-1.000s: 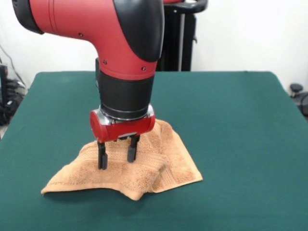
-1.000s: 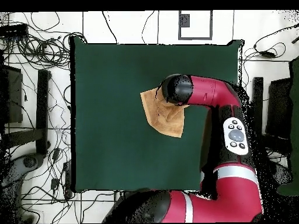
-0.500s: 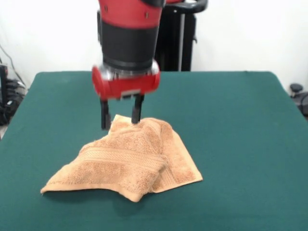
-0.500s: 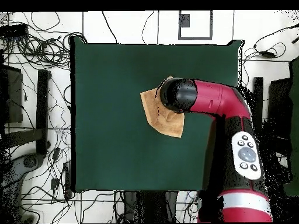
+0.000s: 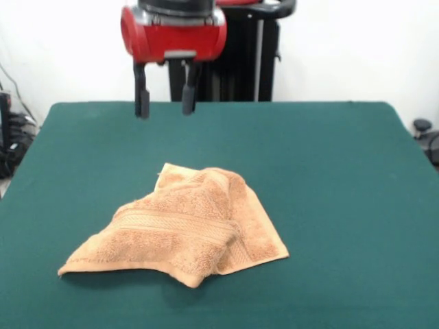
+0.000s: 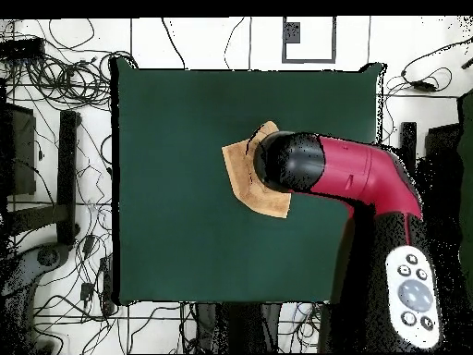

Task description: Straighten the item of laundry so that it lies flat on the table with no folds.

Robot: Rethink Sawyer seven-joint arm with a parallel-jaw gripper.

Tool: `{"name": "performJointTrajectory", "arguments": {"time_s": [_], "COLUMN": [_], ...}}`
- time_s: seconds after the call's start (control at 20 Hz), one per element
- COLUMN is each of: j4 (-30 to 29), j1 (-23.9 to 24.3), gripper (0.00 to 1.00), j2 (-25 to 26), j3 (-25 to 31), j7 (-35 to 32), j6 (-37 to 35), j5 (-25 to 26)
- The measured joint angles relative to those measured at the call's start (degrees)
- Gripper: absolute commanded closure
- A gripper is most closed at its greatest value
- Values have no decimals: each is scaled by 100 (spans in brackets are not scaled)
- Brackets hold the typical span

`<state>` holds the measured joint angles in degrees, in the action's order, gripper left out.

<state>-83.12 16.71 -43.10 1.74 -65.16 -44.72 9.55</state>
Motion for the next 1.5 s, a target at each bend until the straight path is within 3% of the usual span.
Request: {"name": "performJointTrajectory", "arguments": {"time_s": [0.25,0.8,1.5], "j4": [-369,-902,-1146], "j1": [0,-28,-211], "gripper": [0,0,0], "j2": [-205,9,241], "j3": [-22,-54,-197], "j7": [0,0,-1], "j6": [235,1432,1510], "j5": [-43,-44,-80]}}
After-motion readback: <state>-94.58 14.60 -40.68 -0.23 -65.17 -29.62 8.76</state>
